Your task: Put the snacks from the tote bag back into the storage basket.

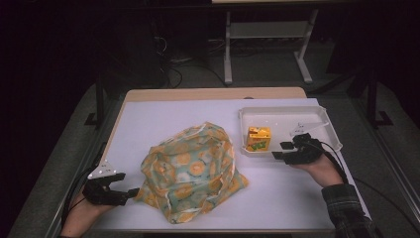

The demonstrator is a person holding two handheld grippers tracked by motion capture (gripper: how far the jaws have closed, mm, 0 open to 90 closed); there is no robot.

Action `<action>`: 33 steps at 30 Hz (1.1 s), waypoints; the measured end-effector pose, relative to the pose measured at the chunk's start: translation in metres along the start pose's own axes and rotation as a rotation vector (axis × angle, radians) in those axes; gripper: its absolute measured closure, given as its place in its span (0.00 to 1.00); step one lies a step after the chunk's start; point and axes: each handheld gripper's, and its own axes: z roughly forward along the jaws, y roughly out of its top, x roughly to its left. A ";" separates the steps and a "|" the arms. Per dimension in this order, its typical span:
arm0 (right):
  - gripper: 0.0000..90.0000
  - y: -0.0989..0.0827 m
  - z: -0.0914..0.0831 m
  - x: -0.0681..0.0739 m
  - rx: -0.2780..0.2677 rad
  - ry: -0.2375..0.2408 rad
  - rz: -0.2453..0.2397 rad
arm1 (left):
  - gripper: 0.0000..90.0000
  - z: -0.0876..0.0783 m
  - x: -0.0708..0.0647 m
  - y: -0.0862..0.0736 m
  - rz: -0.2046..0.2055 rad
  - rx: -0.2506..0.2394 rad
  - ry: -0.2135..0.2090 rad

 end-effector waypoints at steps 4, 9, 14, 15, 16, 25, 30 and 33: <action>0.43 -0.005 -0.004 0.005 -0.011 -0.002 0.011 | 0.21 0.000 -0.001 0.001 0.003 -0.003 -0.002; 0.33 -0.014 -0.008 0.012 -0.006 -0.012 0.015 | 0.21 0.002 -0.002 0.001 0.011 0.000 -0.009; 0.26 -0.026 -0.009 0.022 -0.009 -0.060 0.007 | 0.21 0.001 -0.002 0.001 0.011 0.001 -0.010; 0.26 -0.026 -0.009 0.022 -0.009 -0.060 0.007 | 0.21 0.001 -0.002 0.001 0.011 0.001 -0.010; 0.24 -0.029 -0.009 0.024 -0.009 -0.069 0.012 | 0.21 0.001 -0.002 0.001 0.011 -0.001 -0.010; 0.16 -0.045 -0.010 0.036 -0.017 -0.115 0.043 | 0.21 0.003 -0.003 0.000 0.009 0.001 -0.019; 0.15 -0.057 -0.014 0.041 -0.016 -0.119 0.053 | 0.21 0.003 -0.003 0.000 0.021 0.001 -0.019; 0.15 -0.064 -0.015 0.044 -0.013 -0.120 0.055 | 0.21 0.003 -0.004 0.000 0.020 0.002 -0.016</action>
